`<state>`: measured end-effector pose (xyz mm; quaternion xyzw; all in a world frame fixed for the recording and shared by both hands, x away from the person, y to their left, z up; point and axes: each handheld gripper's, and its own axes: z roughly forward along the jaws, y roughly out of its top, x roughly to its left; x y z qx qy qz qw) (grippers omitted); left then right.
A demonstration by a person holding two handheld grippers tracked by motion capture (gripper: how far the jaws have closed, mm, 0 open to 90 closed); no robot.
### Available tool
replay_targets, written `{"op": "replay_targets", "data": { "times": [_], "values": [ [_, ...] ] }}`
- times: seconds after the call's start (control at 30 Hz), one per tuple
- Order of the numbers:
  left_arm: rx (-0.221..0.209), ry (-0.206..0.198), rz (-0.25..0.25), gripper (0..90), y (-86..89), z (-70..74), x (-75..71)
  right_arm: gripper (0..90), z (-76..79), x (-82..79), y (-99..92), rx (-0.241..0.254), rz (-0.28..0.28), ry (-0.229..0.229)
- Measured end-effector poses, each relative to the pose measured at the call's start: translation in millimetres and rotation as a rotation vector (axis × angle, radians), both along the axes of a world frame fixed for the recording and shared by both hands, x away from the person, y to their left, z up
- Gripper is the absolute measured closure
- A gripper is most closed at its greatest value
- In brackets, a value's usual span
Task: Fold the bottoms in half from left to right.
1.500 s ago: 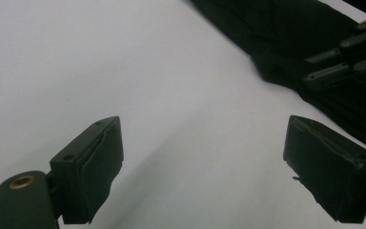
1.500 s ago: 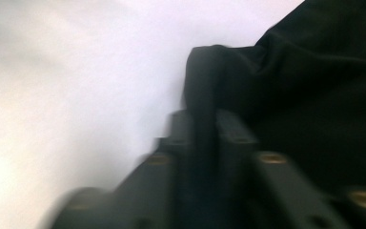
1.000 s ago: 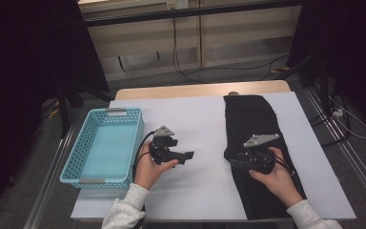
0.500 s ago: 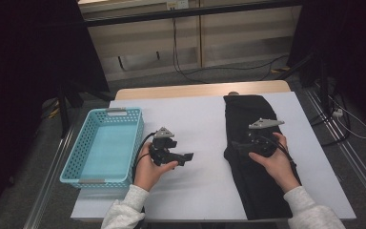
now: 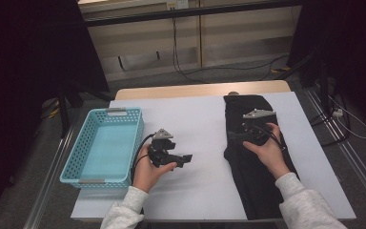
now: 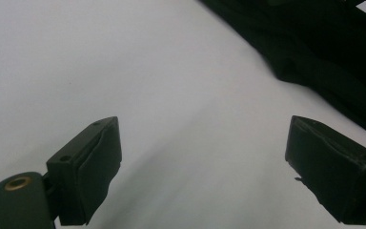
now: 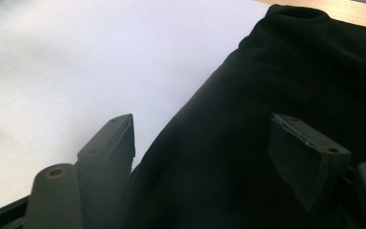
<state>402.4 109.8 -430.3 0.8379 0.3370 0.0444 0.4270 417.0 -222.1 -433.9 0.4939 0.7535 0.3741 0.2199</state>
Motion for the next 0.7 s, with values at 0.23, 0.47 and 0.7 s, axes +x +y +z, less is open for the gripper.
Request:
{"op": "replay_targets", "data": {
  "times": [0.23, 0.47, 0.7],
  "values": [
    [-0.002, 0.0, -0.001, 12.2, -1.8, -1.3, 0.5, 23.7, -7.0, 10.8, 1.4, 0.001, 0.004, 0.029],
    [0.002, 0.003, 0.008, 12.2, -0.9, -3.0, 1.2, 22.3, -10.6, 20.9, 4.9, -0.007, -0.004, 0.048],
    [0.009, 0.014, 0.011, 12.2, -1.3, -6.8, 2.5, 23.4, -16.1, 29.8, 11.3, -0.033, -0.006, 0.046]
  ]
}}
